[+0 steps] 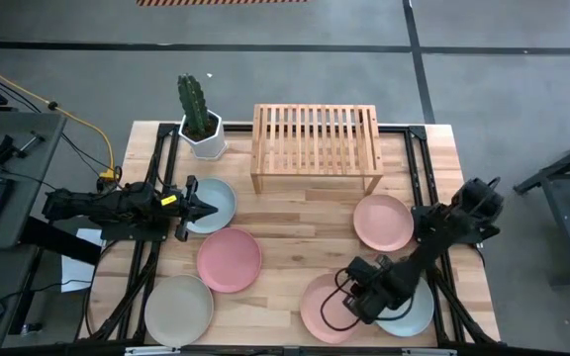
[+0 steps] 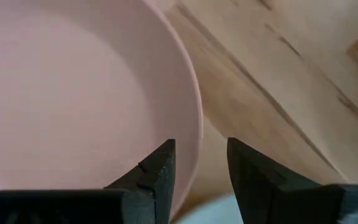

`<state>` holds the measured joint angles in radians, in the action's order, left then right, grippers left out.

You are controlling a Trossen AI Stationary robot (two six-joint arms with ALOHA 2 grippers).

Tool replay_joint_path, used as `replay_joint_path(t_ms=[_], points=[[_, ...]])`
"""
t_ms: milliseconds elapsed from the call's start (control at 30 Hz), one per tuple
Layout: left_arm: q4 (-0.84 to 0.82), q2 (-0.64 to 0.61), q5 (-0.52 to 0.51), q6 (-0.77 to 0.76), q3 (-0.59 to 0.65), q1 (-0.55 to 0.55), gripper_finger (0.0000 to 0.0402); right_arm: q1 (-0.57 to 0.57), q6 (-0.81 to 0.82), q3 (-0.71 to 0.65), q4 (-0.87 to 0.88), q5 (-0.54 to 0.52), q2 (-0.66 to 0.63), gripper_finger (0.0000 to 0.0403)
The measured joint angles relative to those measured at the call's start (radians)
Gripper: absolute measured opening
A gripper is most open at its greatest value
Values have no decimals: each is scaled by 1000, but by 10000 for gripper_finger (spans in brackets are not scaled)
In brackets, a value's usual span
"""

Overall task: Place and stack plates onto a shelf
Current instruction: Put the bottom light pink plate on the shelf

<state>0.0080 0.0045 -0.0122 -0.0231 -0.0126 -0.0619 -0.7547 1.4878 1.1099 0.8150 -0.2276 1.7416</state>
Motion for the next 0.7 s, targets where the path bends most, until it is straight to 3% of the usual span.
replay_joint_path(t_ms=[467, 700], points=[[0, 0, 0, 0, 0, 0, 0, 48, -75, -2, -12, -9, 10, 126], [0, 0, 0, 0, 0, 0, 0, 48, -75, -102, -187, 72, 10, 126]])
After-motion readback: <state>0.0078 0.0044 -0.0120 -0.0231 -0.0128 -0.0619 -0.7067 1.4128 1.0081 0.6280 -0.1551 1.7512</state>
